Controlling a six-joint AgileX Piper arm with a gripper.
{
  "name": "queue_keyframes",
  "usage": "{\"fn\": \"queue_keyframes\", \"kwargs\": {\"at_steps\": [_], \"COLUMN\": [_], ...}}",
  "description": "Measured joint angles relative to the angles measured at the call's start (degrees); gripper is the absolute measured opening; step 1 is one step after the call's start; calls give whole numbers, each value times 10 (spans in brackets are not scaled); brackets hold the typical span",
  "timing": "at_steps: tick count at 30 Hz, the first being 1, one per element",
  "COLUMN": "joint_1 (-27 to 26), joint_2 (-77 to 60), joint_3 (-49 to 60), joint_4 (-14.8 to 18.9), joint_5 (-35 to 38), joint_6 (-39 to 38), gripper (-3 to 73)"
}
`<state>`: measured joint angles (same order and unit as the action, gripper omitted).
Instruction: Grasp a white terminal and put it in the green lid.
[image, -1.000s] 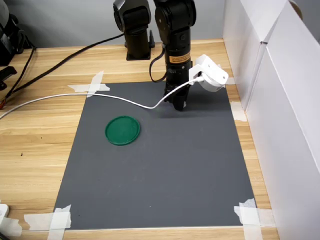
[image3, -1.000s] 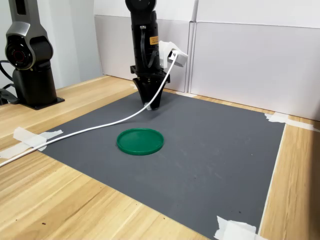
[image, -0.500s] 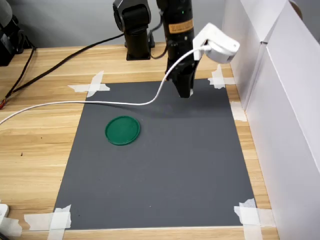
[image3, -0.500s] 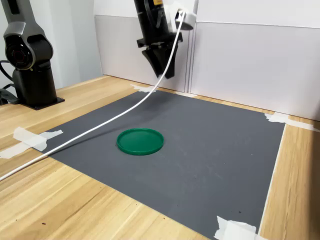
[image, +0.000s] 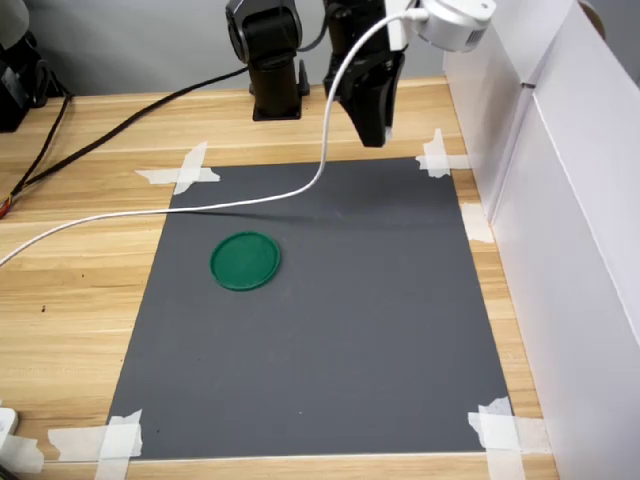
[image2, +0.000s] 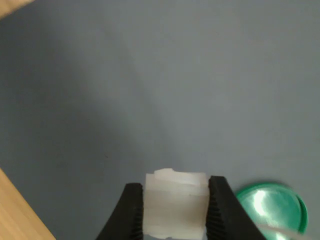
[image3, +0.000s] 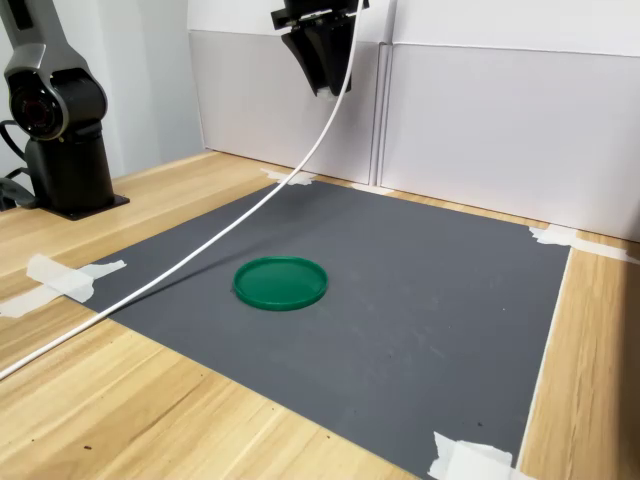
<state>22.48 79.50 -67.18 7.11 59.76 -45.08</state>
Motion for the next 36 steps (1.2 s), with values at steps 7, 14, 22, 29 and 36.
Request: {"fn": "queue_keyframes", "kwargs": {"at_steps": [7, 14, 22, 29, 36], "joint_1": [-105, -194, -239, -246, -246], "joint_2": [1, 18, 50, 70, 71], "joint_3": [0, -1, -1, 15, 22], "joint_4": [17, 35, 37, 2, 7], "joint_5": [1, 1, -9, -49, -56], "joint_6": [-63, -105, -130, -130, -143], "gripper": [295, 295, 295, 295, 295]}}
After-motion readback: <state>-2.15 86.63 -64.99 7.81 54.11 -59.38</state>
